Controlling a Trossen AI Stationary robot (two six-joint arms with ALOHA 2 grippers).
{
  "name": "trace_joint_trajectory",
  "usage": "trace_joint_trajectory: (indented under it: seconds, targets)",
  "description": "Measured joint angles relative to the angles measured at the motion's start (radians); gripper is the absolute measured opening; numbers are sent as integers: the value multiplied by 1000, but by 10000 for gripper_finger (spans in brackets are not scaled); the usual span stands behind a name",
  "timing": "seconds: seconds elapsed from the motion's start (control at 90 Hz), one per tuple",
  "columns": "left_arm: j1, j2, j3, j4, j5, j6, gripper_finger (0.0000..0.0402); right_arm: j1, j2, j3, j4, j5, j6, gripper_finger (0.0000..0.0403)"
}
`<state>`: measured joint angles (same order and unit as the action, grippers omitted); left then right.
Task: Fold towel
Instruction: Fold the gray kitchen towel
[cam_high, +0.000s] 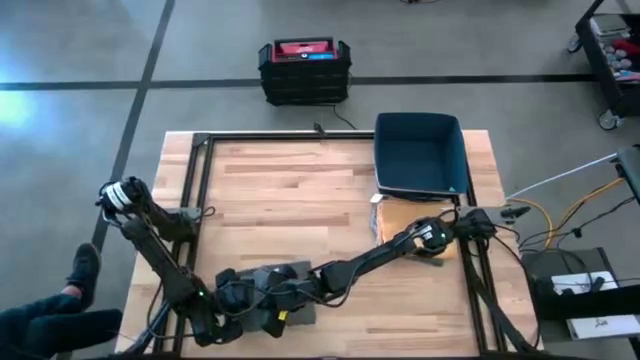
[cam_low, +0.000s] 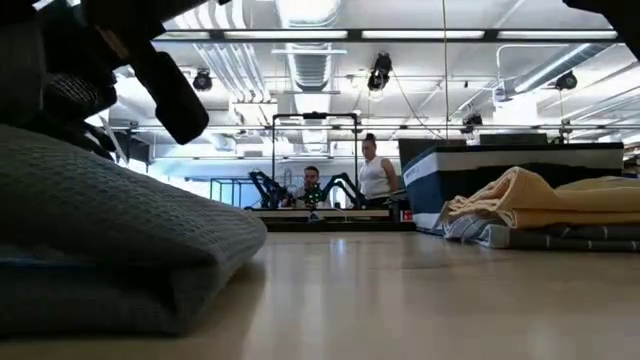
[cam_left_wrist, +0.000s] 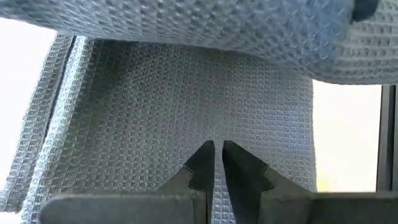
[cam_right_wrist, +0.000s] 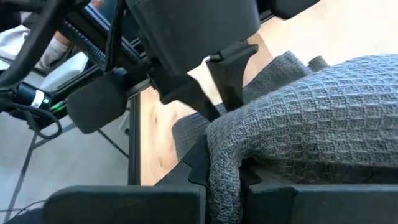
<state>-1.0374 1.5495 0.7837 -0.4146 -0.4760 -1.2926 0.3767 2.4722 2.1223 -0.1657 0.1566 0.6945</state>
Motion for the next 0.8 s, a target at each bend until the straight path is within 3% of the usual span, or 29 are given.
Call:
trace_joint_trajectory:
  seconds: [0.122,0.211,0.6,0.8]
  targets:
    - [-1,-47,1,-8,76,-12,20,0,0,-2,19,4,-25,16]
    - [-10,-95,21,-39,73,-15,20,0,0,-3,47,3,-52,42]
    - [-43,-304,52,-152,37,4,20,2,0,-54,119,70,-60,204]
    - [-42,-340,52,-174,-169,90,20,2,0,-53,240,25,-107,243]
